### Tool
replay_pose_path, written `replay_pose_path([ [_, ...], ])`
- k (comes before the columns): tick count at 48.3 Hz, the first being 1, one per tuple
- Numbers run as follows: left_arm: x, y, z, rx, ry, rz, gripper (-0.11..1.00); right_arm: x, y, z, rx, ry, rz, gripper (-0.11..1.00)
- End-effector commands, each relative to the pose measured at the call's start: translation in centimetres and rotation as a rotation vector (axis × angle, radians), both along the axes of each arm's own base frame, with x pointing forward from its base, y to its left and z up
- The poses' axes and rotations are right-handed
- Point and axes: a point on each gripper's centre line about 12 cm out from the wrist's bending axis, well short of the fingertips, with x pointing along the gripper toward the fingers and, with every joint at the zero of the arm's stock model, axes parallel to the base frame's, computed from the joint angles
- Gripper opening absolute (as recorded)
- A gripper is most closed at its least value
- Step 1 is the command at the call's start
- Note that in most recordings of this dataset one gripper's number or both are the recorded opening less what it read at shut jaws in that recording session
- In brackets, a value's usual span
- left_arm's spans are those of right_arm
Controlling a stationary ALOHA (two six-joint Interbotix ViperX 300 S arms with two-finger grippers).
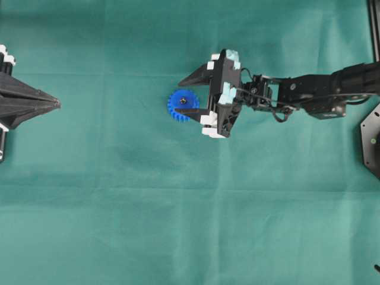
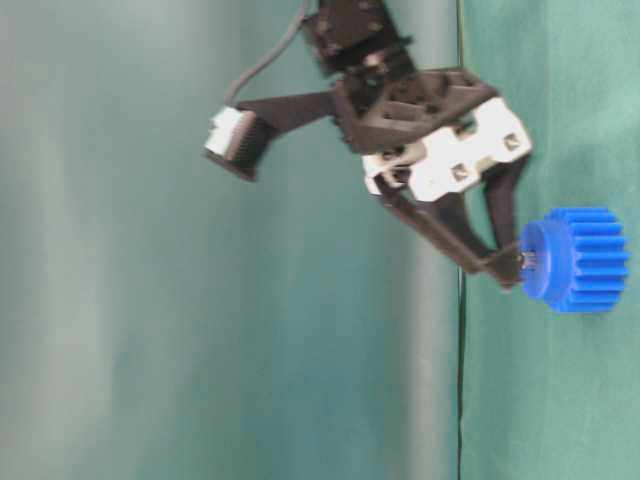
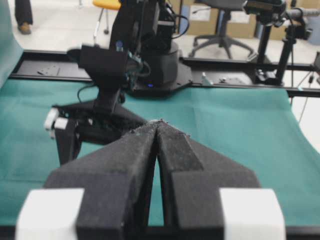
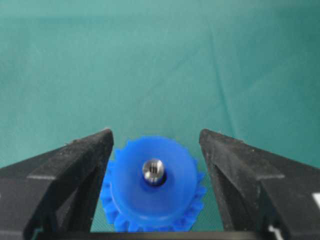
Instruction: Insert the shaft placed at a random location into the center hole of the small gear at another random location.
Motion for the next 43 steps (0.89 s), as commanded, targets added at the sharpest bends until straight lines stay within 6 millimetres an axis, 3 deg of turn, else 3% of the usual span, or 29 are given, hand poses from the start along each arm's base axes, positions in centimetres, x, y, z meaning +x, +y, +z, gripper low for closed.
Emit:
replay_pose_path([
  [1, 0.1, 0.0, 0.5, -0.001, -0.015, -0.001, -0.01, 0.2, 0.1, 3.5, -0.017, -0.069, 0.005, 0.74],
  [13, 0.1, 0.0, 0.4, 0.000, -0.014, -0.001, -0.01, -1.0, 0.3, 7.9, -0.035, -0.103, 0.010, 0.74],
  [26, 0.1, 0.0, 0.5, 0.000, -0.015, -0.001, -0.01, -2.2, 0.6, 8.6, -0.037, -0.110, 0.010, 0.74],
  [43, 0.1, 0.0, 0.5, 0.000, -0.014, -0.001, -0.01, -8.7, 1.8, 9.4, -0.038, -0.137, 0.008, 0.74],
])
